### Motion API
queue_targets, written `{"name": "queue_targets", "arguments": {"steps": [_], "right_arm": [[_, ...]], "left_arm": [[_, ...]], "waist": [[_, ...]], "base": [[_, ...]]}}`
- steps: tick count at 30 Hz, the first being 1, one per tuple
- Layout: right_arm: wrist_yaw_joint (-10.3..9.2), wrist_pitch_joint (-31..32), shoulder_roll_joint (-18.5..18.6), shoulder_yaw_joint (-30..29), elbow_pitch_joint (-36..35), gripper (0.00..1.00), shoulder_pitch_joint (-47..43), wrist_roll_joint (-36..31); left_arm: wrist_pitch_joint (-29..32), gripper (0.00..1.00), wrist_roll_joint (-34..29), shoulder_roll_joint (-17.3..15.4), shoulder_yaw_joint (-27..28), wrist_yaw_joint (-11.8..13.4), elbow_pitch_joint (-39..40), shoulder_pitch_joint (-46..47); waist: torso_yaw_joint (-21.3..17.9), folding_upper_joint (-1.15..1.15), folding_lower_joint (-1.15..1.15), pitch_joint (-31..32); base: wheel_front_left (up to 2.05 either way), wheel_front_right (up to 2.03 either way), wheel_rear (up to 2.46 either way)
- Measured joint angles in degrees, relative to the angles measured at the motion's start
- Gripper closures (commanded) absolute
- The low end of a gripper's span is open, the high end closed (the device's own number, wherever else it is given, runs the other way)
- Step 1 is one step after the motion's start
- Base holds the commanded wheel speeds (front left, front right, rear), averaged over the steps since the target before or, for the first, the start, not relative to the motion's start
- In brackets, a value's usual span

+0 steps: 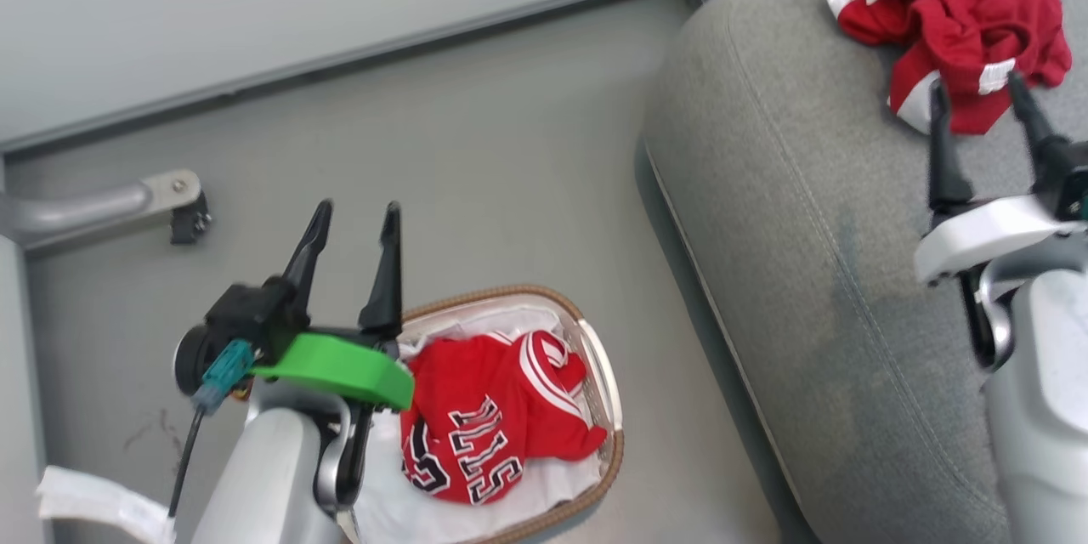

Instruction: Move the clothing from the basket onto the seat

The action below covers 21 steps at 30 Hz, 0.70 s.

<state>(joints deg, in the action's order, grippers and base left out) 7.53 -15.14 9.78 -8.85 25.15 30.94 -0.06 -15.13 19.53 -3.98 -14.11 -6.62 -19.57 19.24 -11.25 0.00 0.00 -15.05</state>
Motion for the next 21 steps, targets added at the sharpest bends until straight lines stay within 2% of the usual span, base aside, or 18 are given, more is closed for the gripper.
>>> {"name": "queue_targets", "arguments": {"steps": [9,21], "right_arm": [[0.00,0.0,-5.6,3.6,-2.4,0.00,-8.2,3.7],[0.00,0.0,-7.1,6.9,-6.0,0.00,-18.8,6.2]], "left_arm": [[0.0,0.00,-0.5,1.1,7.7,0.9,0.0,-8.3],[0.0,0.00,0.0,1.1,9.5,1.9,-0.5,-16.1]], "waist": [[2.8,0.00,0.00,8.3],[7.9,0.00,0.00,12.7]], "base": [[0.00,0.00,0.00],[0.00,0.00,0.00]]}}
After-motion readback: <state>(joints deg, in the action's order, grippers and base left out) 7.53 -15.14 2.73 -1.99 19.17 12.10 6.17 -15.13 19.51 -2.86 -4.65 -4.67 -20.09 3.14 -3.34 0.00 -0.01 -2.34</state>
